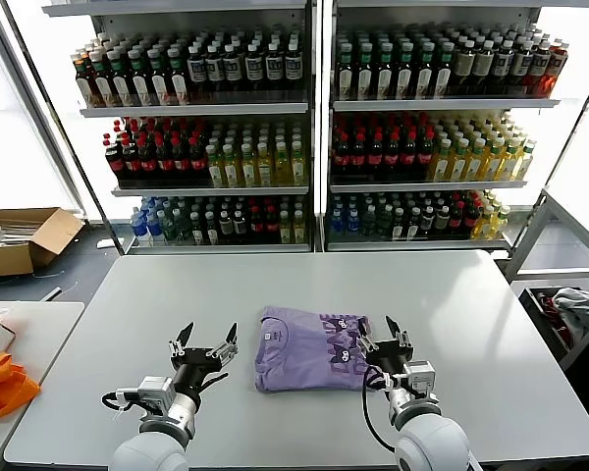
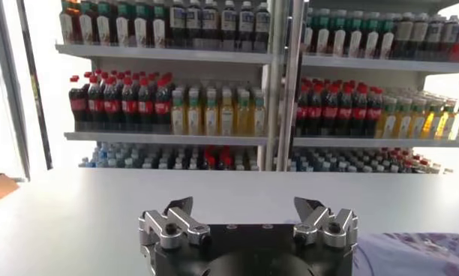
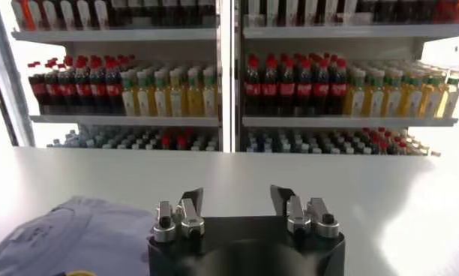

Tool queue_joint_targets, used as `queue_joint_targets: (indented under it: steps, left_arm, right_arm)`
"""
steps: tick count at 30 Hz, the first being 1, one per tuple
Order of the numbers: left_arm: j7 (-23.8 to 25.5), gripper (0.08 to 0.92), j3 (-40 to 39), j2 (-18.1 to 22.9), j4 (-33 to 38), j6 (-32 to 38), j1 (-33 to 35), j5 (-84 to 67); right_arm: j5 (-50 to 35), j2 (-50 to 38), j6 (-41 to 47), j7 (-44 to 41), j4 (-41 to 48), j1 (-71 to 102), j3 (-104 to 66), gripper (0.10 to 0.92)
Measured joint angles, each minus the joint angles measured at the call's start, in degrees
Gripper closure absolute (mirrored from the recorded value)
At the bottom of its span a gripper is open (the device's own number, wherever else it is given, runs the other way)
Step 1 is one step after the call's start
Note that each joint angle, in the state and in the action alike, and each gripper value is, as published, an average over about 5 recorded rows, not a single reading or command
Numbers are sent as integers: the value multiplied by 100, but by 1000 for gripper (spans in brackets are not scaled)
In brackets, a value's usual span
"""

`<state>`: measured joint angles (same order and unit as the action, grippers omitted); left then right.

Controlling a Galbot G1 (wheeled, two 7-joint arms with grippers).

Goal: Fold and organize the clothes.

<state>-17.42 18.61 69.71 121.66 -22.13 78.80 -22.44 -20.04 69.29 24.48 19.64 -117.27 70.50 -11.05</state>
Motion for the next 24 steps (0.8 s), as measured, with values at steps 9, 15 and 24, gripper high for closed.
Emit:
queue_joint_targets:
  steps: [9, 15, 24]
  left_arm:
    - [26, 177, 80, -27, 58, 33, 134, 63]
    - [37, 177, 170, -50, 111, 41, 230, 71]
    - [39, 177, 196, -29, 84, 47, 258, 81]
  right_arm:
    - [350, 271, -63, -236, 563, -549, 689, 205]
    - [408, 339, -99, -369, 1123, -1008, 1138, 202]
    - [446, 467, -118, -438, 1792, -1470, 1443, 203]
